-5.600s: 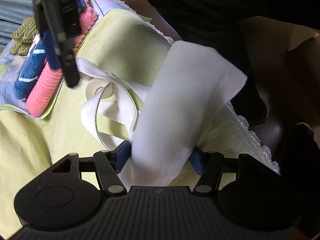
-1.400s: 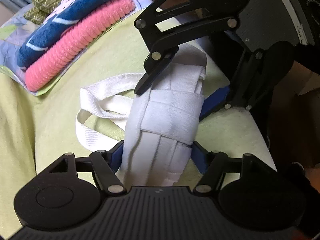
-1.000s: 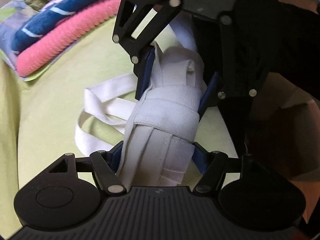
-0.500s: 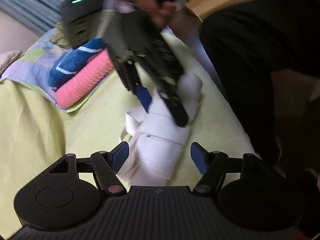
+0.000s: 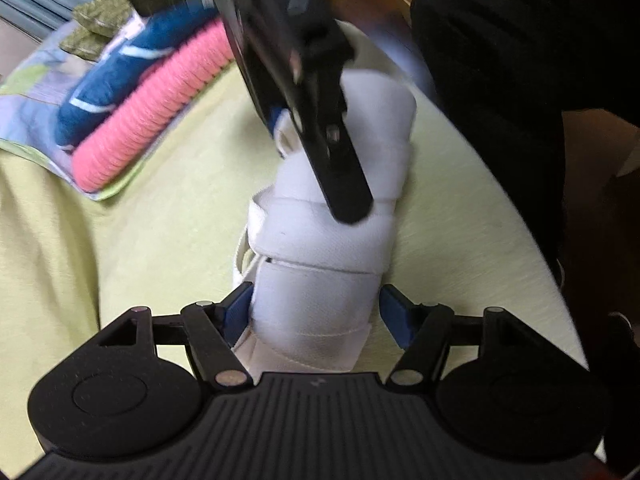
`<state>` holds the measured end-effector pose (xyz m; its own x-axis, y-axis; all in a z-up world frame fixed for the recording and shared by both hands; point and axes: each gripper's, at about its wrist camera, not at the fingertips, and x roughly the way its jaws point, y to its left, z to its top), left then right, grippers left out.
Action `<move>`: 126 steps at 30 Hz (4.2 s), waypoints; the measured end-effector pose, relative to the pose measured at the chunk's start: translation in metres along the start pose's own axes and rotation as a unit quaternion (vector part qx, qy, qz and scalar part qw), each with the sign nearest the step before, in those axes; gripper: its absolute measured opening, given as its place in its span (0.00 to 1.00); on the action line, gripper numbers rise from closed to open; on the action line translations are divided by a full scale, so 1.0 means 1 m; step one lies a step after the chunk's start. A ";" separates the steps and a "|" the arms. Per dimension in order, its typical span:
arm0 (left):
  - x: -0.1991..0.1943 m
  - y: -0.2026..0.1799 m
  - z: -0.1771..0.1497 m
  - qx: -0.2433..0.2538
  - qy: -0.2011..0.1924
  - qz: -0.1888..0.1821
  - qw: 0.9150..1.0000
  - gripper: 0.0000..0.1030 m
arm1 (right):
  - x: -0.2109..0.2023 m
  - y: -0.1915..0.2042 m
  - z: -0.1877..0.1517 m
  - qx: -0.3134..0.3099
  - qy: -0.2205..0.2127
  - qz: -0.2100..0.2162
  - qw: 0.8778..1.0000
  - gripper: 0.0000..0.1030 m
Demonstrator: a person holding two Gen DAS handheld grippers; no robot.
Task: Fold shopping bag
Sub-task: 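Wrap the white handle strap further around the bundle with the right gripper, then press the wrapped bundle with the right gripper while the left gripper holds it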
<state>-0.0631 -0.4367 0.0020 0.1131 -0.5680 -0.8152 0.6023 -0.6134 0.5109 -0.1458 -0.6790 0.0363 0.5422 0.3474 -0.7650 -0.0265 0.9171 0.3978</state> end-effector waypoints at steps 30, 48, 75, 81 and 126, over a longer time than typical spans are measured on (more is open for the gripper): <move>0.013 0.018 -0.003 -0.035 -0.006 -0.066 0.997 0.64 | 0.035 0.083 -0.048 -0.281 -0.012 -0.208 0.937 0.55; -0.069 -0.003 -0.015 -0.019 -0.055 0.015 0.998 0.65 | 0.023 -0.001 -0.019 0.074 0.028 0.056 0.995 0.51; -0.033 -0.016 -0.007 0.026 -0.033 0.019 0.999 0.57 | -0.020 -0.013 -0.034 -0.013 -0.054 0.011 0.998 0.99; -0.032 -0.014 -0.010 0.030 -0.039 0.017 0.999 0.57 | 0.016 -0.025 -0.013 -0.023 -0.035 0.052 0.998 1.00; -0.047 -0.038 0.014 -0.033 -0.023 0.063 0.997 0.55 | -0.016 0.008 -0.041 0.026 -0.061 -0.046 0.997 0.59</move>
<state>-0.1030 -0.3941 0.0250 0.1558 -0.6641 -0.7312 0.6369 -0.4983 0.5883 -0.1886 -0.6691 0.0311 0.6384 0.2324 -0.7338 0.0697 0.9320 0.3558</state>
